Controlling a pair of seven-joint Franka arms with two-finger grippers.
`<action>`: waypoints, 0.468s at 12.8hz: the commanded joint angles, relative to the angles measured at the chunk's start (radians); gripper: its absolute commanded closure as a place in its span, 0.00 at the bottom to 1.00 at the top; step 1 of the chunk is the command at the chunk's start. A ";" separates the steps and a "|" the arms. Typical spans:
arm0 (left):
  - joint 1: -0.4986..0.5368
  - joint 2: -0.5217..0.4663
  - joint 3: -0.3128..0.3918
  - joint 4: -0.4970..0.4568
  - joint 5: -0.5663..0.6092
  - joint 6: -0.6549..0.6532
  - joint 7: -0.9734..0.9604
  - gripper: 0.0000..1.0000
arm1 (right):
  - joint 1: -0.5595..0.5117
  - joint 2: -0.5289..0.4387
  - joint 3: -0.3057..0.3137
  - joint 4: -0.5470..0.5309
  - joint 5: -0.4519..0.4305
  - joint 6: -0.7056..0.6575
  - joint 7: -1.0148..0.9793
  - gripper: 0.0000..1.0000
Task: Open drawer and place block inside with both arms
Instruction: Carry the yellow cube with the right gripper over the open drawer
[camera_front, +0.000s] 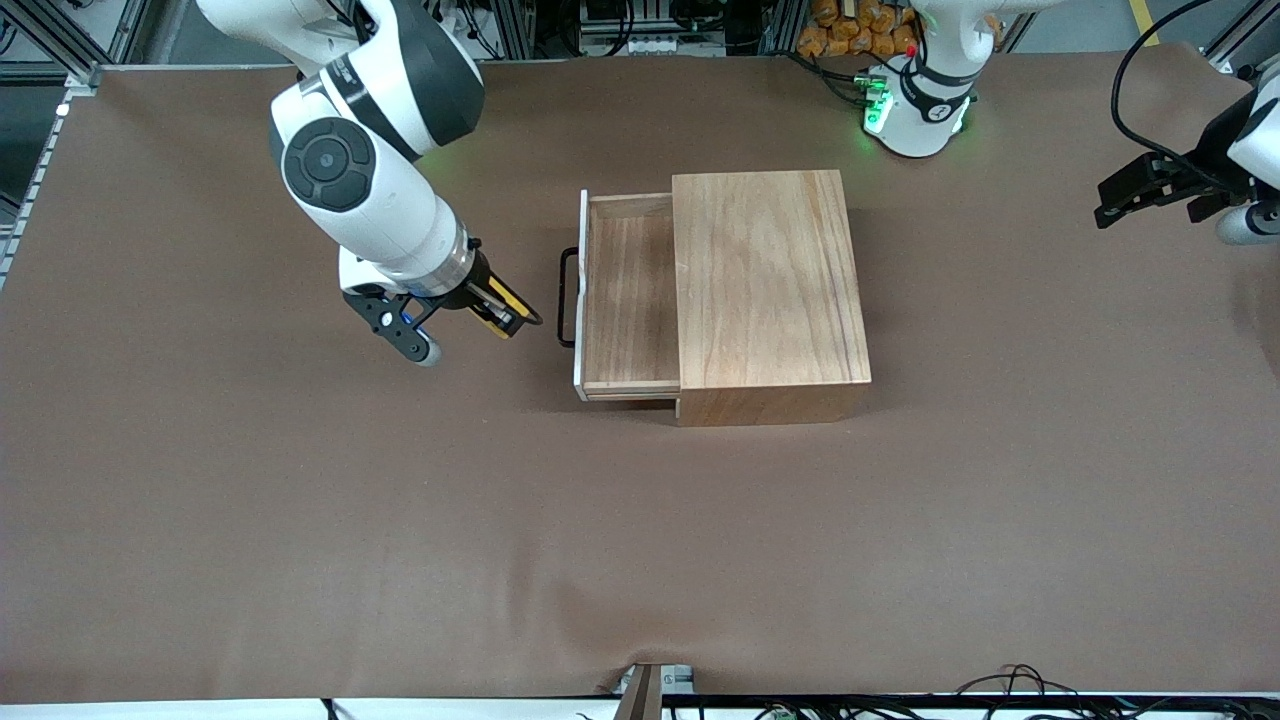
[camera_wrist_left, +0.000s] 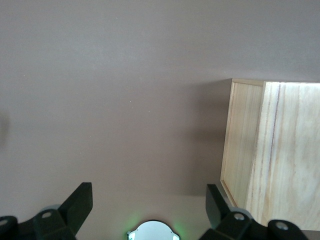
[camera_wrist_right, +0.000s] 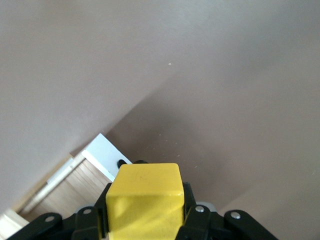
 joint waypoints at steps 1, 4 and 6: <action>0.008 -0.017 -0.015 0.003 -0.016 -0.014 -0.004 0.00 | 0.064 0.010 -0.009 -0.021 -0.018 0.051 0.242 0.99; 0.010 -0.017 -0.015 0.005 -0.014 -0.012 -0.004 0.00 | 0.089 0.059 -0.009 -0.024 -0.023 0.151 0.533 1.00; 0.014 -0.020 -0.009 0.009 -0.014 -0.014 0.007 0.00 | 0.107 0.091 -0.009 -0.026 -0.009 0.191 0.687 1.00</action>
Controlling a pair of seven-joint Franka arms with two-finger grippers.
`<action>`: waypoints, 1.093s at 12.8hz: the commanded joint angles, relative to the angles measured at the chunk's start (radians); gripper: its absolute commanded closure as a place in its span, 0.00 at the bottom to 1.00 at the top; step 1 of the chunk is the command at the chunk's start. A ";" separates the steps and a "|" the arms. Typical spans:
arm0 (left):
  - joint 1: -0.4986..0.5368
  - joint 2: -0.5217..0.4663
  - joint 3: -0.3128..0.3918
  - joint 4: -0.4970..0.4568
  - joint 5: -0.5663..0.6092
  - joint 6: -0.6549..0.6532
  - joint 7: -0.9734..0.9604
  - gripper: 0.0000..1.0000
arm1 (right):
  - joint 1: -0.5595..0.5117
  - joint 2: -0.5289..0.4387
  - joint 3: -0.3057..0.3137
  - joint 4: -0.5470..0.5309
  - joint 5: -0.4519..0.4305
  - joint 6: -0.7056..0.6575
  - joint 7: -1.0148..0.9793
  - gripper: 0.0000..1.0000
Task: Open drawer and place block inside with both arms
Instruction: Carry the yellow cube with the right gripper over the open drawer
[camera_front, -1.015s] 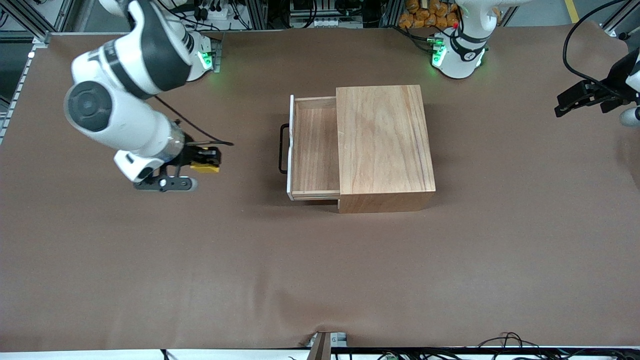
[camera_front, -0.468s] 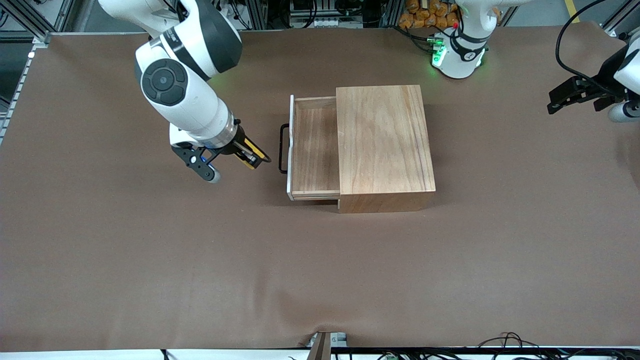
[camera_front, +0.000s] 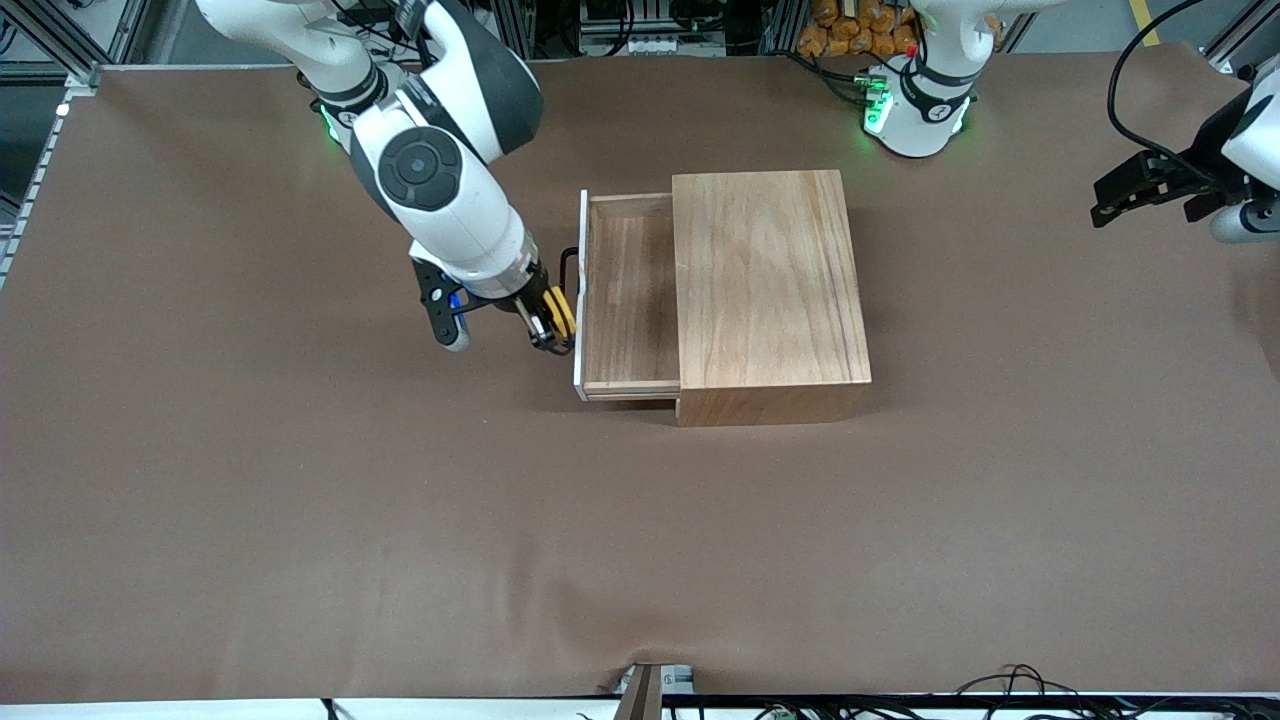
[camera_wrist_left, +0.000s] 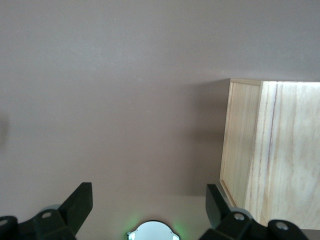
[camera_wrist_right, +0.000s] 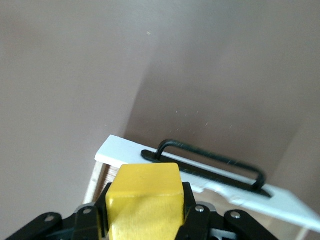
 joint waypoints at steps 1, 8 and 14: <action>0.014 -0.019 0.002 0.016 -0.014 -0.016 0.008 0.00 | 0.026 0.033 -0.009 -0.001 0.002 0.033 0.158 1.00; 0.012 -0.018 0.004 0.024 -0.008 -0.028 0.005 0.00 | 0.074 0.098 -0.009 -0.048 0.054 0.159 0.315 1.00; 0.021 -0.028 0.031 0.069 -0.005 -0.074 0.014 0.00 | 0.147 0.149 -0.009 -0.013 0.063 0.168 0.388 1.00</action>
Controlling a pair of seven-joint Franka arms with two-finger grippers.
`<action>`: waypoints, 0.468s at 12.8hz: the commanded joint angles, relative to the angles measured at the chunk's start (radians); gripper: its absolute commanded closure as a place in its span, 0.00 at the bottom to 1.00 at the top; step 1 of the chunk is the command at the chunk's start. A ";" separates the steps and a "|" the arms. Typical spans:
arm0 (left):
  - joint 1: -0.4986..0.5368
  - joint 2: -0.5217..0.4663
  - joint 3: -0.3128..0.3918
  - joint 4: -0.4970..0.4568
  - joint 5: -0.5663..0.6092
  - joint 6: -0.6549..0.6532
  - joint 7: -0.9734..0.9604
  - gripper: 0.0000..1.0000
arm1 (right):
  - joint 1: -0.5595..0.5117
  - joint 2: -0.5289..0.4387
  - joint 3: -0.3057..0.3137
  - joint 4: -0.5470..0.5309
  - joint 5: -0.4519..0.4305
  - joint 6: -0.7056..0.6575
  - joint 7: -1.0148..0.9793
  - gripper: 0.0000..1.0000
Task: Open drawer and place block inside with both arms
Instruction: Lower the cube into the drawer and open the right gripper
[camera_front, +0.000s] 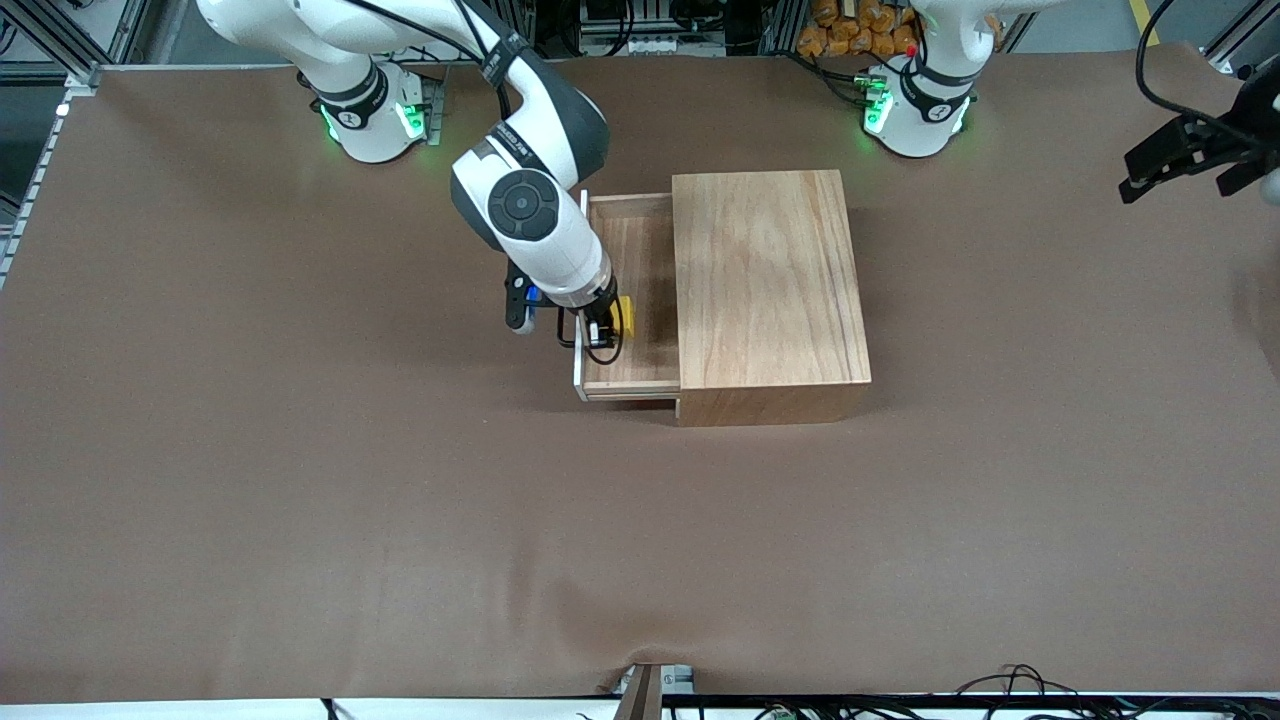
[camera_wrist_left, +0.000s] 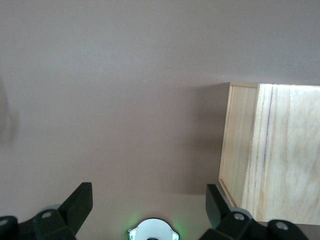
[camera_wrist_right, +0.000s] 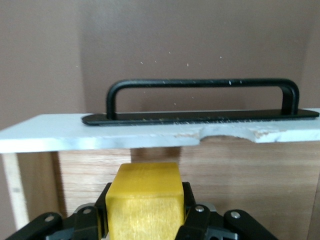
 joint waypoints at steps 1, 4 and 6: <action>0.015 0.008 0.011 0.005 -0.005 -0.017 0.006 0.00 | 0.038 0.045 -0.010 0.053 0.012 0.001 0.054 1.00; 0.013 0.015 0.011 0.007 -0.005 -0.017 0.003 0.00 | 0.049 0.064 -0.010 0.064 0.008 0.004 0.064 1.00; 0.010 0.026 0.009 0.010 -0.003 -0.017 0.005 0.00 | 0.049 0.064 -0.010 0.066 0.006 0.010 0.061 0.01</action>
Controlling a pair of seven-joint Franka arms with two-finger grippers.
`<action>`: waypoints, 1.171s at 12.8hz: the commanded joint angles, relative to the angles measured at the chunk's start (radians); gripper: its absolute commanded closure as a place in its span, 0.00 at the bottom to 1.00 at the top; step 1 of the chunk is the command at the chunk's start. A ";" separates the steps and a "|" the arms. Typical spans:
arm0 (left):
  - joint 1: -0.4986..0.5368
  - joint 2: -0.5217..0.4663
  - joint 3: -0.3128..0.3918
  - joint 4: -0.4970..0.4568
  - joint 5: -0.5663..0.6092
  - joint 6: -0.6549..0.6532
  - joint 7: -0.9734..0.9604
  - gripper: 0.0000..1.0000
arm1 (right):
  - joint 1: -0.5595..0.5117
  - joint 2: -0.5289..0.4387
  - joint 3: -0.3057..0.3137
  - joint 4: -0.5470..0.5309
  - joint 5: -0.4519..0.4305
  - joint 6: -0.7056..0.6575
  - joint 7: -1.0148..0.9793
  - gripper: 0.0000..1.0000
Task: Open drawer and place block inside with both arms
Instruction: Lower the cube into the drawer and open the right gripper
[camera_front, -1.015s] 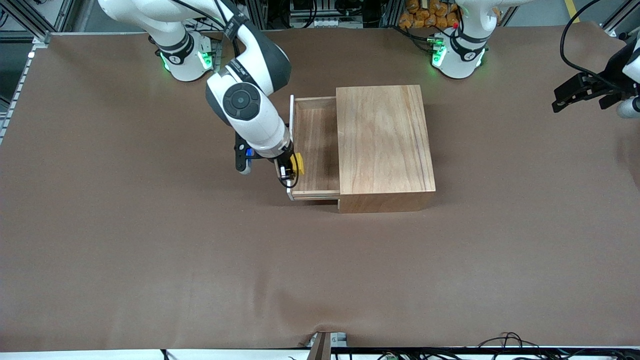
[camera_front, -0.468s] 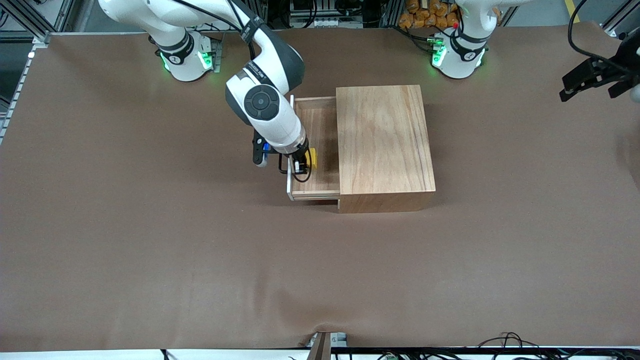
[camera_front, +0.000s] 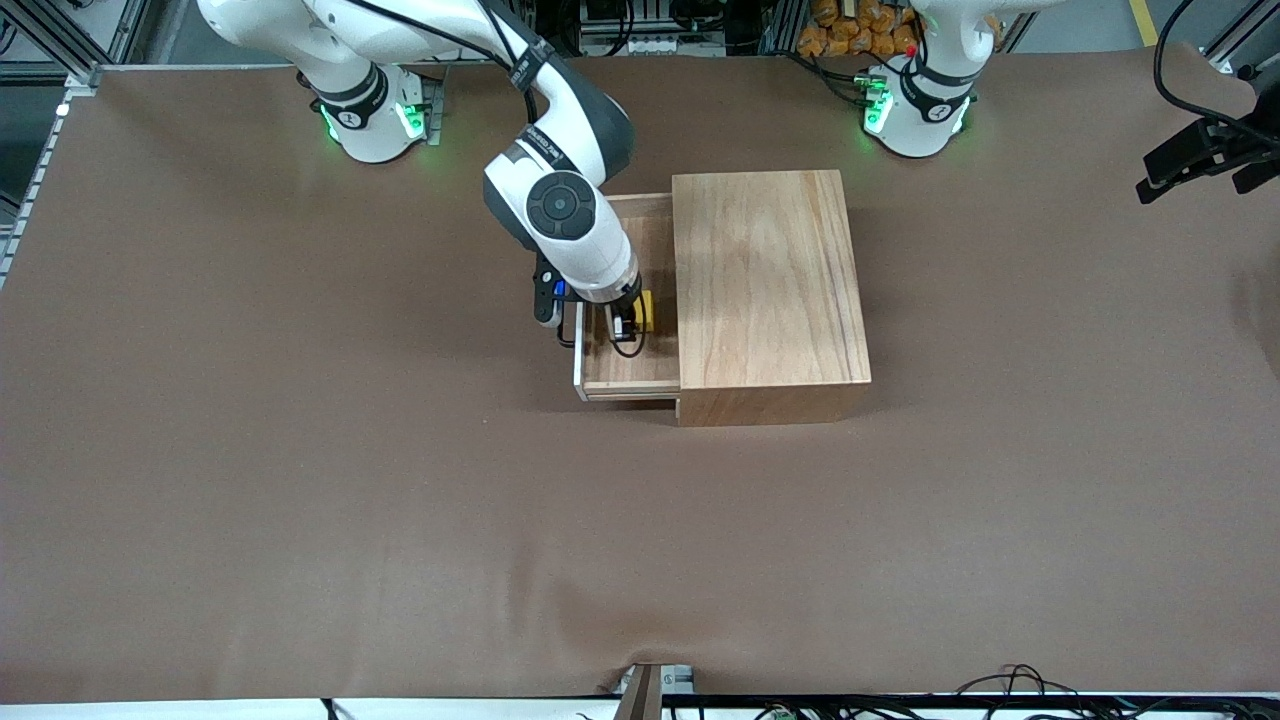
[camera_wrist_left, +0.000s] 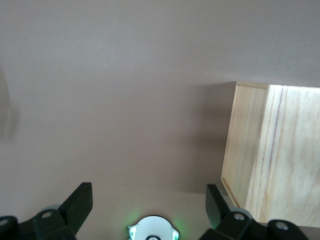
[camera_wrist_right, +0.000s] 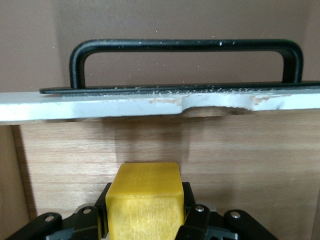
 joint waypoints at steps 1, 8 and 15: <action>0.004 0.007 -0.007 0.011 -0.006 -0.013 0.003 0.00 | 0.012 0.010 -0.009 0.036 -0.003 -0.008 0.015 0.00; 0.008 0.008 -0.004 0.008 -0.012 -0.011 0.012 0.00 | -0.061 -0.029 -0.015 0.193 -0.003 -0.286 -0.273 0.00; 0.048 -0.007 -0.003 0.006 -0.012 -0.036 0.061 0.00 | -0.341 -0.169 -0.012 0.200 0.009 -0.613 -1.171 0.00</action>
